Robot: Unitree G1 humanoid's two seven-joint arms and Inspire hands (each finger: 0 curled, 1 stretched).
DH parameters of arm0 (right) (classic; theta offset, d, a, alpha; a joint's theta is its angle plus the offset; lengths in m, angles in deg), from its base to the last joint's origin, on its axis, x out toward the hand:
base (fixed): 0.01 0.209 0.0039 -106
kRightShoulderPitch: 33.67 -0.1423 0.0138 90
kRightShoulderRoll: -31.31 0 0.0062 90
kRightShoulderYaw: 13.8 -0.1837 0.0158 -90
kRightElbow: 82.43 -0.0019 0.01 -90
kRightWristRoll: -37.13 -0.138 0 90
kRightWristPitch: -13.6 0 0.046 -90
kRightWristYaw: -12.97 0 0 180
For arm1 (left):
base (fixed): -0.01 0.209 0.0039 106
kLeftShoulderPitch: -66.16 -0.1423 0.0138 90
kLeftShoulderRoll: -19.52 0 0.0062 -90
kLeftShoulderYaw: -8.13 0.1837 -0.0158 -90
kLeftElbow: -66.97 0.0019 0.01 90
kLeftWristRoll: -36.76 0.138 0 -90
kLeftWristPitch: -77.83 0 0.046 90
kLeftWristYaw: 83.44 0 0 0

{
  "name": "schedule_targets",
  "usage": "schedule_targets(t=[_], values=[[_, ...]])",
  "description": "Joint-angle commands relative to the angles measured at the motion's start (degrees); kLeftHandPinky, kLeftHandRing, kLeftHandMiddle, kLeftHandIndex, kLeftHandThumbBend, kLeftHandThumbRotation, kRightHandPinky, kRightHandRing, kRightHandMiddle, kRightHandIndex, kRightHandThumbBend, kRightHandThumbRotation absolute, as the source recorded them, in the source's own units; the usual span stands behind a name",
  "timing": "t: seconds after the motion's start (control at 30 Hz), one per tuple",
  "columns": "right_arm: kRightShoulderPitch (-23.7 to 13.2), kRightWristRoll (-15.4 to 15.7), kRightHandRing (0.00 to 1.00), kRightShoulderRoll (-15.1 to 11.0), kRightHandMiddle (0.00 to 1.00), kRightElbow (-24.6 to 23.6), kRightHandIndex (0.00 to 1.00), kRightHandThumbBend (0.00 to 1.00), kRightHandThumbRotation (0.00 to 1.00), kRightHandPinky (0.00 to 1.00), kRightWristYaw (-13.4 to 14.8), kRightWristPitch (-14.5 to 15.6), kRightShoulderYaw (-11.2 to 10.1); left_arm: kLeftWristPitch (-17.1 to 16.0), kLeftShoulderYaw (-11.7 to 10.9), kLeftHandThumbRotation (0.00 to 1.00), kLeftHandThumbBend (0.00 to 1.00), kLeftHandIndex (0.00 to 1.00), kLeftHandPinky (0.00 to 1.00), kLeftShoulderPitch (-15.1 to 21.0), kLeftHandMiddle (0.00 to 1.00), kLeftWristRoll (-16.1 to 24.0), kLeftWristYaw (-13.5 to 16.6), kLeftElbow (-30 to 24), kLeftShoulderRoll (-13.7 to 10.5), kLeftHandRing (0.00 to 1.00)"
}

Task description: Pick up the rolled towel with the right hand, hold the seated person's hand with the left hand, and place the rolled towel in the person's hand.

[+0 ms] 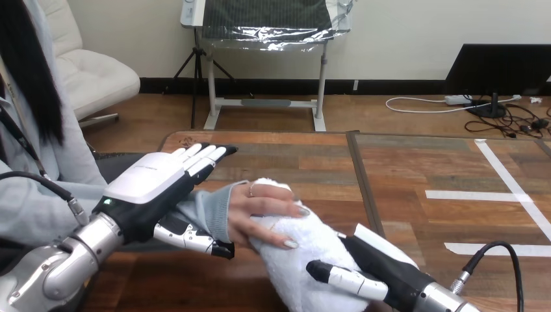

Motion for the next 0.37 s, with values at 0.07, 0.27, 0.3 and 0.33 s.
schedule_targets(t=[0.07, 0.27, 0.3, 0.33], values=[[-4.73, 0.46, 0.98, 1.21, 0.95, -1.92, 0.99, 1.0, 0.97, 0.92, -1.36, -1.82, 3.04, -1.96, -0.88, 0.81, 1.0, 1.0, 0.99, -0.84, 1.0, -2.69, 1.18, -2.93, 1.98, 1.0], [-5.31, 1.41, 1.0, 1.13, 0.96, -0.57, 0.99, 1.0, 0.99, 0.94, -0.59, -3.34, 3.11, -4.8, -1.54, 0.81, 1.0, 1.0, 0.98, -2.49, 1.0, -3.83, 2.47, -3.89, 2.21, 1.0], [-5.39, 1.47, 1.0, 1.17, 0.96, -0.4, 0.99, 1.0, 0.99, 0.94, -0.59, -3.35, 3.1, -5.1, -1.6, 0.82, 1.0, 1.0, 0.98, -2.67, 1.0, -3.93, 2.59, -4.03, 2.22, 1.0], [-5.58, 1.66, 1.0, 1.16, 0.96, -0.08, 0.99, 1.0, 1.0, 0.94, -0.56, -3.29, 3.12, -5.91, -1.75, 0.82, 1.0, 1.0, 0.98, -3.19, 1.0, -4.12, 2.95, -4.7, 2.22, 1.0]])
